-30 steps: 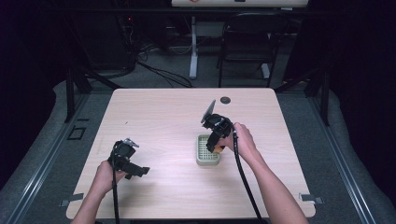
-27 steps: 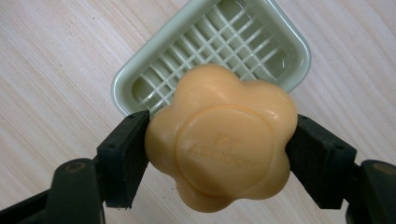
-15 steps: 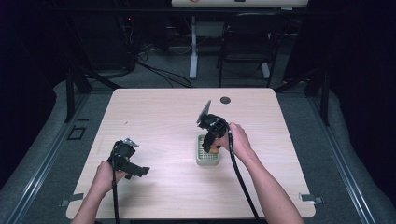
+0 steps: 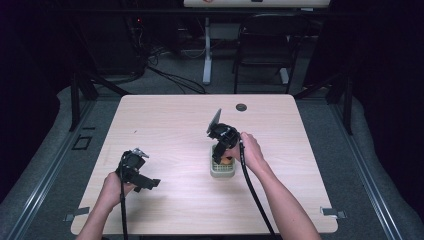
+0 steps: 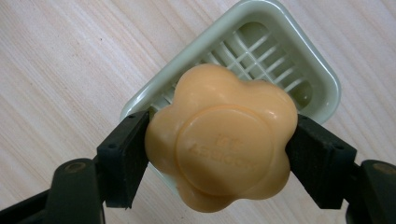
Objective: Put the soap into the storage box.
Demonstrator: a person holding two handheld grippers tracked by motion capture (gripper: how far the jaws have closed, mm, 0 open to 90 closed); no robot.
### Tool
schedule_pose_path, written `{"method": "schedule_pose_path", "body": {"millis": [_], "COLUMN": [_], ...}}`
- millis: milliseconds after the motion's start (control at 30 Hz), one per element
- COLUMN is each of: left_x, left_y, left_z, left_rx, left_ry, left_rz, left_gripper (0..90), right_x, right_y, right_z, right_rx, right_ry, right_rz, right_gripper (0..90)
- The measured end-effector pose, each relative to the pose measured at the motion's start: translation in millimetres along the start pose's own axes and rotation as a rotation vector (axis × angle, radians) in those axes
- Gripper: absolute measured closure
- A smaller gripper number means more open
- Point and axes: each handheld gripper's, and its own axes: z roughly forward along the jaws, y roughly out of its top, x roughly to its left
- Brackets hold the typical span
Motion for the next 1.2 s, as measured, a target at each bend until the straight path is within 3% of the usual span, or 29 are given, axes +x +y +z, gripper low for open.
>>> {"method": "schedule_pose_path", "body": {"millis": [767, 1200], "left_x": [-0.2, -0.2], "left_y": [0.0, 0.0], "left_z": [-0.3, -0.7], "left_rx": [-0.001, -0.005], "left_ry": [-0.001, -0.002], "left_rz": [0.000, -0.001], "left_gripper": [0.0, 0.0], "right_x": [-1.7, -1.9], "right_y": [6.1, 4.8], "right_z": [23.2, 24.2], "right_rx": [0.038, 0.015], "right_ry": [-0.012, -0.019], "right_rz": [0.026, 0.060], "right_gripper": [26.4, 25.4]}}
